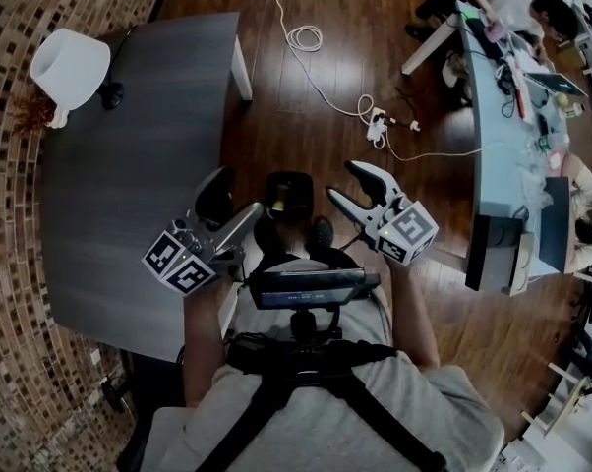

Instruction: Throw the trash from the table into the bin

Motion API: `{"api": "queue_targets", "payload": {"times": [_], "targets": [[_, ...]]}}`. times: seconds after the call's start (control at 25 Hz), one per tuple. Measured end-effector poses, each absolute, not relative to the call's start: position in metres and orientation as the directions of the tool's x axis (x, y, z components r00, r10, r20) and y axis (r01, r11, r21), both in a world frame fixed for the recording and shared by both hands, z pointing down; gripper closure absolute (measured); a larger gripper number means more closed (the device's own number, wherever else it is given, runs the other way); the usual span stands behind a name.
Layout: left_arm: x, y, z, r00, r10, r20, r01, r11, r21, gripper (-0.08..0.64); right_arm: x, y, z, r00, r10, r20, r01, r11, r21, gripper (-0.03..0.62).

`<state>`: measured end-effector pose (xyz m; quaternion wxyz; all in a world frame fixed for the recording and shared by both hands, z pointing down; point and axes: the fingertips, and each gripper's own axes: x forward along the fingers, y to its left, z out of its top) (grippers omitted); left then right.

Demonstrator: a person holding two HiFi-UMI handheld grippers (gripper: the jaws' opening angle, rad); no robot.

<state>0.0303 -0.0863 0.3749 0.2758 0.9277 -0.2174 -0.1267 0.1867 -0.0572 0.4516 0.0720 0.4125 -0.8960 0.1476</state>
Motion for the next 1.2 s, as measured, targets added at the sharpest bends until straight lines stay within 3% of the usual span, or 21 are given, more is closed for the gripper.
{"api": "queue_targets", "payload": {"times": [0.32,0.92,1.2], "targets": [[0.031,-0.089,0.366,0.858,-0.492,-0.148,-0.331,-0.75,0.573,0.19,0.196,-0.055,0.438,-0.668,-0.73,0.145,-0.74,0.63,-0.237,0.348],[0.049,-0.065,0.359,0.822,-0.552,-0.143,-0.382,-0.719,0.581,0.199,0.224,-0.032,0.469,-0.715,-0.683,0.151,-0.688,0.648,-0.327,0.348],[0.026,-0.03,0.331,0.728,-0.644,-0.235,-0.454,-0.71,0.538,0.292,0.218,-0.021,0.49,-0.795,-0.588,0.148,-0.596,0.712,-0.372,0.348]]}}
